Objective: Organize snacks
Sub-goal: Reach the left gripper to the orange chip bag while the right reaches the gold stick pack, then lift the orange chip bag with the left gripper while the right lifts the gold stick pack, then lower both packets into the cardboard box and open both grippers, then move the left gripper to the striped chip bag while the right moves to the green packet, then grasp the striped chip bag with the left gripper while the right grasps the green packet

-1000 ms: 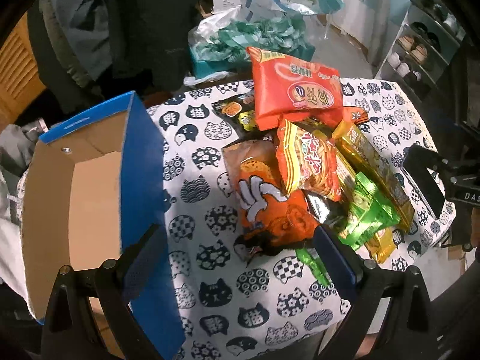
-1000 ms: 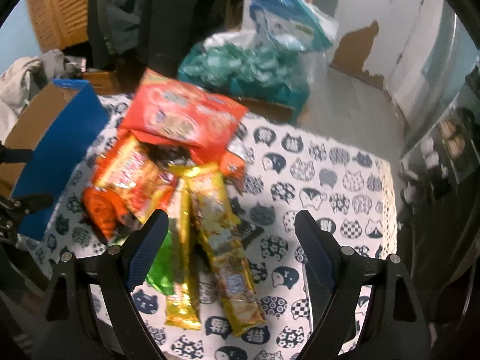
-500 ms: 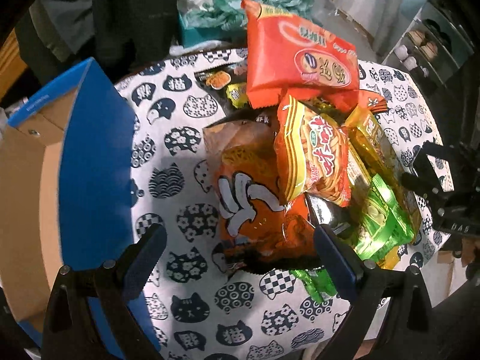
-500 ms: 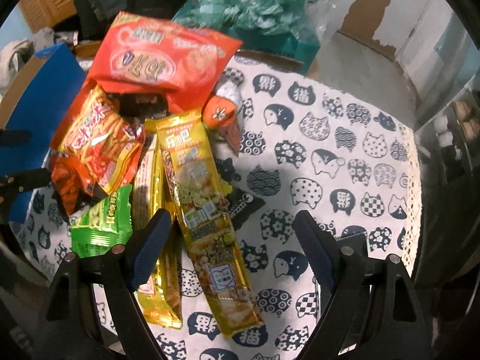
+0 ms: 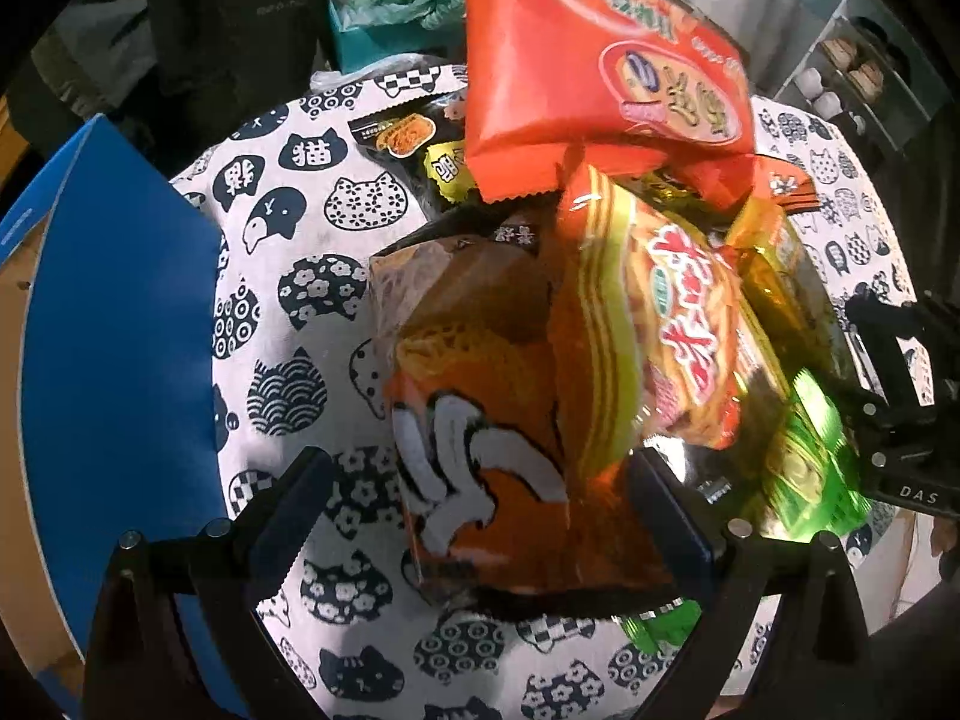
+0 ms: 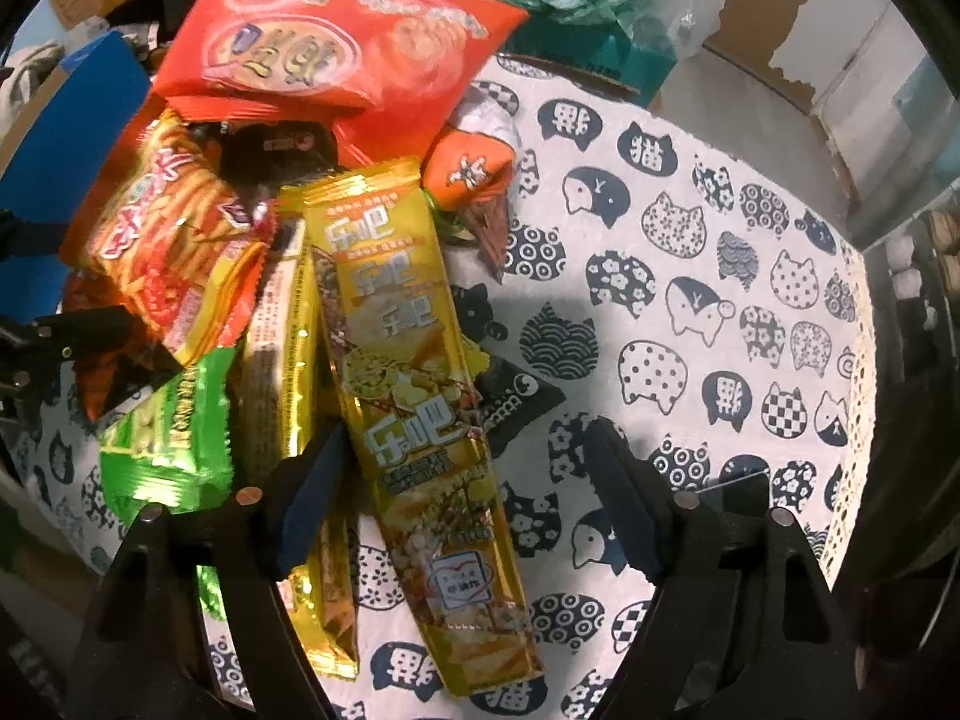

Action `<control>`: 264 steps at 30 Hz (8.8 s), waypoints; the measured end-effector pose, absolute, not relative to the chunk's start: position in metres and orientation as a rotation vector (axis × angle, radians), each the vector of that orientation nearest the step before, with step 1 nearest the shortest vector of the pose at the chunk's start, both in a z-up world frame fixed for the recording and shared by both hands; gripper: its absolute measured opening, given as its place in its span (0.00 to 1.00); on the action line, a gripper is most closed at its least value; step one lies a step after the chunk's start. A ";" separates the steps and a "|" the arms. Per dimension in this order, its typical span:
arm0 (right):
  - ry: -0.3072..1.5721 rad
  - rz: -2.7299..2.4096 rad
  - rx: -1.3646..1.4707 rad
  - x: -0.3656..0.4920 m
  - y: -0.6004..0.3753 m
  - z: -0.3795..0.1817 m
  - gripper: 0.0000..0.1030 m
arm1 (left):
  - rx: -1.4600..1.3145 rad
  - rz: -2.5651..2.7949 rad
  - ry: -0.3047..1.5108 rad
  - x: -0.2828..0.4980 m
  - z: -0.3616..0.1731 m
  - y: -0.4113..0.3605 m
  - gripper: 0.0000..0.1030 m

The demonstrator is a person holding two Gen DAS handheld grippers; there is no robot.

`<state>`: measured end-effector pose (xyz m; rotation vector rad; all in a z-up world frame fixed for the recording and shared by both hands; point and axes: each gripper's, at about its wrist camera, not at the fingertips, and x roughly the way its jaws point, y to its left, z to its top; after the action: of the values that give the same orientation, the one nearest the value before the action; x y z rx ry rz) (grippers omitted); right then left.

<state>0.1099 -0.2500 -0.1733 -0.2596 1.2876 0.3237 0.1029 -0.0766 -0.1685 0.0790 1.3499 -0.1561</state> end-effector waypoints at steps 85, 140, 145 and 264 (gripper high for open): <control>0.947 0.682 -0.137 0.082 -0.070 0.000 0.29 | -0.057 0.097 0.948 -0.010 -0.027 0.103 0.46; 1.098 0.764 -0.195 0.085 0.042 -0.056 0.65 | -0.090 0.222 1.020 -0.018 -0.052 0.158 0.76; 1.098 0.721 -0.194 0.086 0.019 -0.057 0.65 | -0.070 0.192 1.023 -0.014 -0.051 0.144 0.78; 1.367 0.337 -0.013 0.080 -0.188 -0.212 0.35 | 0.040 -0.101 1.300 0.060 -0.136 -0.044 0.84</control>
<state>0.0797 -0.1875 -0.2123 -0.0129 1.3674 0.3373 0.0603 -0.0441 -0.1365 0.0402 1.2996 -0.1013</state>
